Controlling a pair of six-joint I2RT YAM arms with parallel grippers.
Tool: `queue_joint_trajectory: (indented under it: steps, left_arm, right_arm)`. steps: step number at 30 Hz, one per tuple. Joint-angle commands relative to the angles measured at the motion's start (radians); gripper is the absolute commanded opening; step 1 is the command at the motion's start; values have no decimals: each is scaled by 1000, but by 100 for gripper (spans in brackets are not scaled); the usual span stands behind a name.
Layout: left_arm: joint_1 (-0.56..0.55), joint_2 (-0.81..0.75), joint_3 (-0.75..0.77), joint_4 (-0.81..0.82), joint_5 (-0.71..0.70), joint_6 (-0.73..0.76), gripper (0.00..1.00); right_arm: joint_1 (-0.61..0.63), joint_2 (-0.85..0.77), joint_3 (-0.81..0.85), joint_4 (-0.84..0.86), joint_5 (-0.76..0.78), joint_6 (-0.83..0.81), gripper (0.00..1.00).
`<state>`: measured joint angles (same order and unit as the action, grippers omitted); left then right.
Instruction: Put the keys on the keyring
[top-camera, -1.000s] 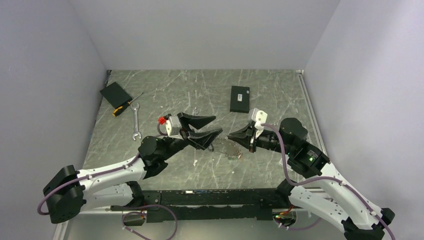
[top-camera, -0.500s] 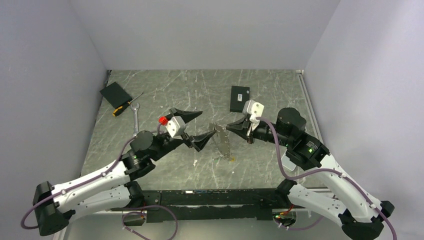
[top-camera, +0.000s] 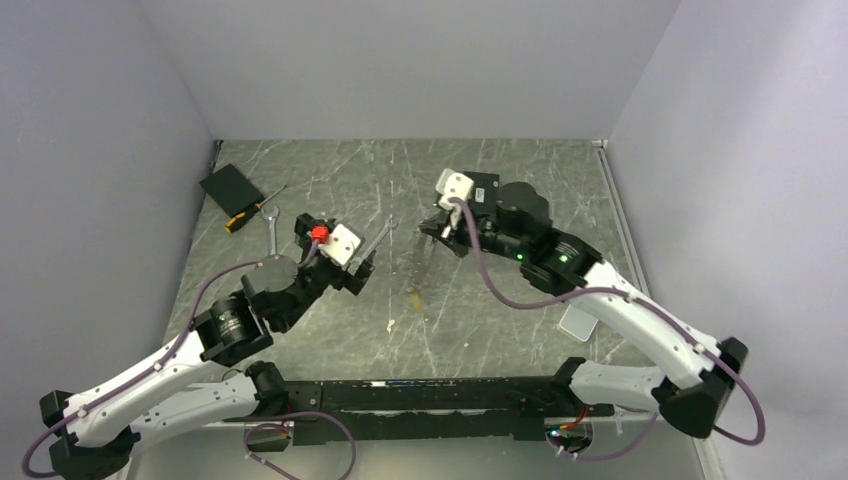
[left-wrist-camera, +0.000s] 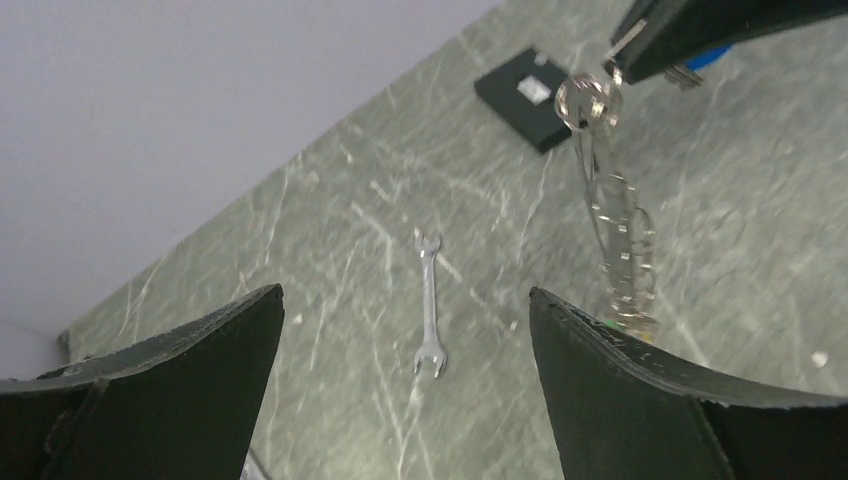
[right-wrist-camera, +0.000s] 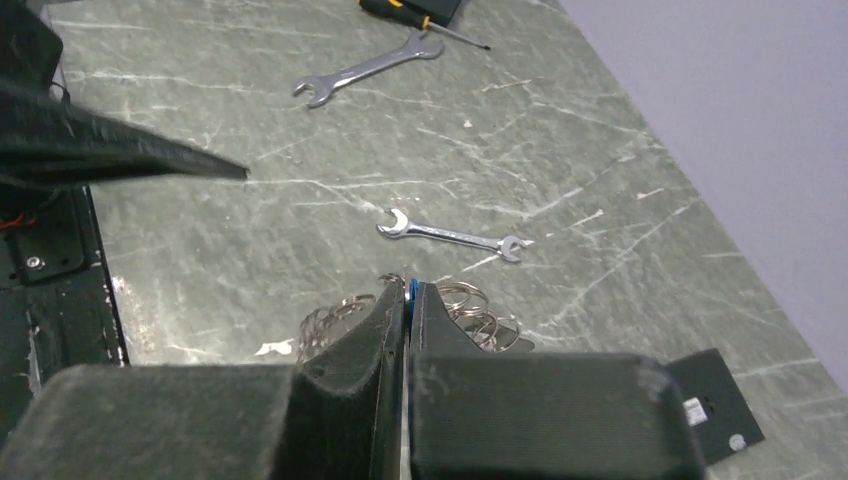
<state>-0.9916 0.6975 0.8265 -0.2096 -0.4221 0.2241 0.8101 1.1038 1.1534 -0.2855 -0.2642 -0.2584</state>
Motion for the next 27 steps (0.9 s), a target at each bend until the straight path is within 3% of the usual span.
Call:
queue_joint_trajectory:
  steps: [1,5,10,14,18,27]
  left_arm:
    - [-4,14,29,-159,-94,2,96]
    - [-6,-26,62,-229,-176,12,94]
    - [-10,-143,36,-227,-230,20,93]
    - [-12,-216,20,-260,-271,17,93]
    - [-12,-258,-13,-238,-292,27,93]
    - [-12,-221,-6,-264,-281,25,92]
  right_arm:
    - [79,102,129,115,49,27,0]
    - [203,230,216,144,68,21,0]
    - [226,316,241,178,150,55,0]
    - [198,274,88,201,255,45,0]
    - [153,262,-85,183,243,102,0]
    - [126,239,-287,63,295,201,0]
